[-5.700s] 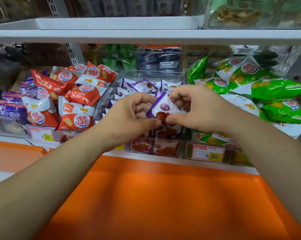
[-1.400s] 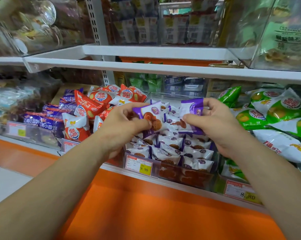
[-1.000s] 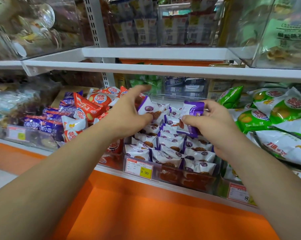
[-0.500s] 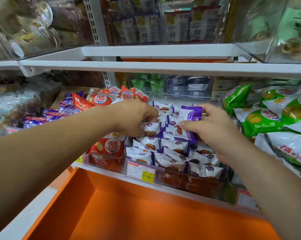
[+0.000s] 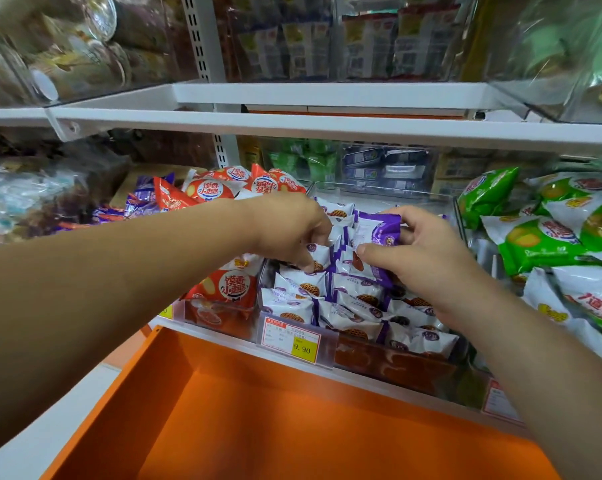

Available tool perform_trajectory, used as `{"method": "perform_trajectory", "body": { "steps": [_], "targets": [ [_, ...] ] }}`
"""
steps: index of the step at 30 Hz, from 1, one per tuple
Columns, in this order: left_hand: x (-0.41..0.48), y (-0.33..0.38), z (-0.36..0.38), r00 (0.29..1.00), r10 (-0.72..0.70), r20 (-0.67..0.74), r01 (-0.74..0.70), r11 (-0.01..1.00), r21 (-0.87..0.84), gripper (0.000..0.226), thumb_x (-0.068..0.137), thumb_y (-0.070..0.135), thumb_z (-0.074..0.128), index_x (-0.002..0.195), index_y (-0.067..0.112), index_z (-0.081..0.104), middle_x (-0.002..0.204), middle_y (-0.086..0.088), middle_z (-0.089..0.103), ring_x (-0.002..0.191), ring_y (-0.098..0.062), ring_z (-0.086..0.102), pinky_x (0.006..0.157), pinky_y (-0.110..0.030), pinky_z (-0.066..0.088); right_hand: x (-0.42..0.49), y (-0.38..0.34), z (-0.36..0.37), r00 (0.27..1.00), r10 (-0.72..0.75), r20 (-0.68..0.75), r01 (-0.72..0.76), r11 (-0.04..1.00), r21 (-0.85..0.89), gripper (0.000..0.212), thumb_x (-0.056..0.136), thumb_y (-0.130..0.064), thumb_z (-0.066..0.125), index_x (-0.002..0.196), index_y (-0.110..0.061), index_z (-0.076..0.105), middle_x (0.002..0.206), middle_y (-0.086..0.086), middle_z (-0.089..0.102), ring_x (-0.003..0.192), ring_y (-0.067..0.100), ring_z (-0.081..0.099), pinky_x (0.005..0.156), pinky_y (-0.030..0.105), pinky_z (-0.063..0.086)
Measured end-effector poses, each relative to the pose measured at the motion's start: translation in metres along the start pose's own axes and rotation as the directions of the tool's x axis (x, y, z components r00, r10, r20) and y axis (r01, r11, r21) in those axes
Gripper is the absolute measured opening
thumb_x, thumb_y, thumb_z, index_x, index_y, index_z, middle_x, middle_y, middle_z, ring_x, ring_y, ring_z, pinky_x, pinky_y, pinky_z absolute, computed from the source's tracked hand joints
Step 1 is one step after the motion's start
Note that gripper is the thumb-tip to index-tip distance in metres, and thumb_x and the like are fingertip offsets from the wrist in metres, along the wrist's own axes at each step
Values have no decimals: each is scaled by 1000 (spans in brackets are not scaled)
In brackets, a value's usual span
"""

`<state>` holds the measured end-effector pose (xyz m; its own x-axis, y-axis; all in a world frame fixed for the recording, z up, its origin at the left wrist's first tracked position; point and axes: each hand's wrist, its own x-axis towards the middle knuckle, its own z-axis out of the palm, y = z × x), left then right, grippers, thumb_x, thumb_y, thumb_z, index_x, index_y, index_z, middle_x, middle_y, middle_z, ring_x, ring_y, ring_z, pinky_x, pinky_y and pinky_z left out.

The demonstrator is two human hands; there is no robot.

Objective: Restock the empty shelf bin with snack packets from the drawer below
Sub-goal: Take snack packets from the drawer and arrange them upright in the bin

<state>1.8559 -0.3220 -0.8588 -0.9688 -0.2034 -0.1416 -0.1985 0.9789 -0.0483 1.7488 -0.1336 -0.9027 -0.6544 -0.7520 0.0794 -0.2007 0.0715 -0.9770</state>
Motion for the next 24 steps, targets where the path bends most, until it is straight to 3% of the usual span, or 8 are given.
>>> {"method": "perform_trajectory", "body": {
  "steps": [3, 6, 9, 11, 15, 17, 20, 24],
  "targets": [
    [0, -2, 8, 1000, -1, -29, 0, 999, -35, 29, 79, 39, 85, 95, 20, 71, 84, 5, 65, 77, -19, 60, 62, -27, 43, 0, -1, 2, 1000, 10, 6, -10, 1000, 23, 30, 82, -4, 81, 103, -19, 66, 91, 3, 78, 87, 33, 75, 86, 58, 59],
    [3, 2, 3, 999, -5, 34, 6, 999, -39, 29, 77, 41, 86, 92, 22, 71, 84, 7, 68, 80, -18, 63, 67, -28, 49, -1, -1, 2, 1000, 29, -12, -29, 999, 38, 31, 82, -2, 80, 105, -16, 67, 90, 5, 79, 87, 36, 75, 86, 60, 59],
    [7, 6, 0, 991, -4, 135, 3, 1000, 7, 46, 83, 43, 80, 124, 25, 67, 112, 5, 71, 101, -19, 67, 89, -37, 56, -2, -2, 1, 999, 36, -9, -36, 999, 40, 30, 81, -2, 80, 105, -15, 68, 91, 7, 79, 86, 36, 76, 86, 62, 58],
    [10, 8, 1, 986, -11, 165, 3, 999, 50, 52, 87, 43, 76, 134, 26, 60, 119, 4, 68, 105, -21, 64, 93, -39, 55, -2, -3, -1, 999, 38, -15, -37, 998, 43, 29, 82, -2, 81, 104, -16, 68, 90, 7, 79, 86, 36, 76, 84, 62, 59],
    [11, 9, -1, 982, -23, 187, 20, 1000, 14, 35, 87, 40, 76, 113, 24, 57, 106, 4, 63, 97, -22, 61, 84, -36, 54, -1, -4, -2, 999, 46, -18, -45, 998, 39, 30, 81, -2, 81, 104, -18, 68, 90, 5, 79, 86, 34, 77, 83, 61, 60],
    [10, 9, 0, 979, -22, 204, 17, 1000, 24, 32, 90, 39, 74, 112, 23, 56, 105, 3, 62, 96, -22, 61, 83, -38, 54, -2, -4, -2, 999, 52, -15, -51, 998, 31, 30, 82, -2, 80, 103, -18, 68, 91, 5, 79, 86, 34, 77, 82, 62, 60],
    [7, 10, 4, 987, -13, 158, -4, 995, 103, 32, 93, 38, 69, 117, 24, 54, 100, 6, 60, 89, -21, 57, 72, -33, 44, -3, -4, -1, 998, 52, -23, -52, 999, 14, 29, 81, -2, 80, 101, -20, 69, 90, 5, 79, 86, 36, 76, 82, 62, 59],
    [2, 11, 9, 999, 50, 2, -49, 971, 235, 30, 93, 39, 67, 118, 24, 57, 94, 6, 57, 81, -19, 48, 71, -30, 36, -2, -5, 3, 997, 46, -57, -47, 999, -9, 30, 81, -3, 77, 100, -24, 68, 87, 5, 78, 87, 36, 74, 84, 58, 60]
  ]
}}
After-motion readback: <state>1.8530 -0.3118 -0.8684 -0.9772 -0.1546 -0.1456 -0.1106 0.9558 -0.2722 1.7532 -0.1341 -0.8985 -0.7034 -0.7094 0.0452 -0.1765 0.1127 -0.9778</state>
